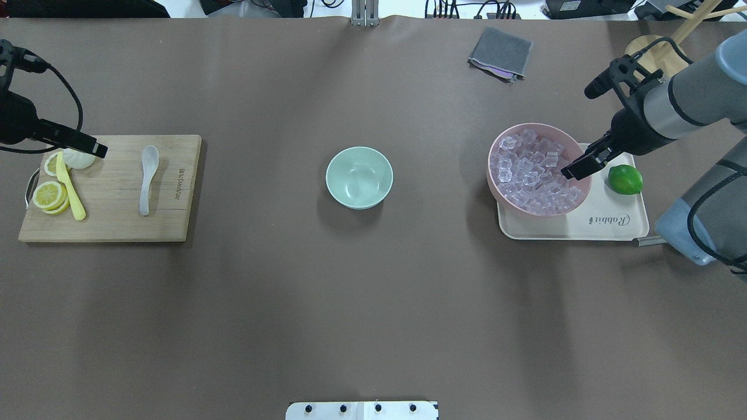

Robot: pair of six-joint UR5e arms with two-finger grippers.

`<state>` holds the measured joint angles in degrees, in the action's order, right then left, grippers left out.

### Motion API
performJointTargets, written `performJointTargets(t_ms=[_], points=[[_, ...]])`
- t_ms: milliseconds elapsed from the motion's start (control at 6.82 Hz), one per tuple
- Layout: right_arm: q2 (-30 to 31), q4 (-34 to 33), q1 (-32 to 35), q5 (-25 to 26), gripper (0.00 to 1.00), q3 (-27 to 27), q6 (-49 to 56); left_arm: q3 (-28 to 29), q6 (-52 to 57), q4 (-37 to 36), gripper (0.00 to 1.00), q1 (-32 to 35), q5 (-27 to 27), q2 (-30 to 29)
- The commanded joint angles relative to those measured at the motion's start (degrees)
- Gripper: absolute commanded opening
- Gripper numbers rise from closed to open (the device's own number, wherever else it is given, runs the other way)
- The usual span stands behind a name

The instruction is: Put spoon and ice into bowl

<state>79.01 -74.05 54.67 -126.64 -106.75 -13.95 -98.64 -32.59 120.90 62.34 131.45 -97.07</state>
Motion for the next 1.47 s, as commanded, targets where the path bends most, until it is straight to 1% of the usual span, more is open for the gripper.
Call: performJointTargets(t_ms=[0, 147, 293, 440, 586, 733, 879, 1026, 1319], points=[[0.01, -0.22, -1.67, 2.35, 0.82, 0.40, 0.32, 0.90, -0.10, -0.06, 0.97, -2.21, -1.09, -0.23], [-0.08, -0.13, -2.11, 2.63, 0.82, 1.01, 0.41, 1.69, -0.63, -0.06, 0.95, -3.96, -1.80, -0.23], [-0.08, -0.13, -2.11, 2.63, 0.82, 1.10, 0.41, 3.00, -3.42, 0.21, 0.89, -5.72, -1.98, -1.01], [-0.08, -0.22, -2.11, 2.63, 0.82, 1.19, 0.41, 5.10, -4.05, 0.21, 0.85, -7.21, -3.98, -3.02], [-0.08, -0.22, -2.38, 2.63, 0.82, 1.28, 0.41, 6.61, -3.97, 0.30, 0.79, -8.71, -4.88, -3.39], [0.01, -0.22, -2.73, 2.63, 0.82, 1.28, 0.33, 7.66, -3.97, 0.38, 0.74, -9.16, -4.80, -3.83], [0.01, -0.22, -2.90, 2.72, 0.82, 1.28, 0.15, 9.15, -3.97, 0.38, 0.66, -9.60, -4.80, -4.70], [0.01, -0.22, -2.99, 2.98, 0.82, 1.28, 0.06, 10.56, -3.97, 0.47, 0.61, -10.04, -4.80, -5.75], [-0.08, -0.04, -3.34, 3.51, 0.83, 1.28, -0.03, 11.63, -3.88, 0.47, 0.55, -10.48, -4.88, -6.11]])
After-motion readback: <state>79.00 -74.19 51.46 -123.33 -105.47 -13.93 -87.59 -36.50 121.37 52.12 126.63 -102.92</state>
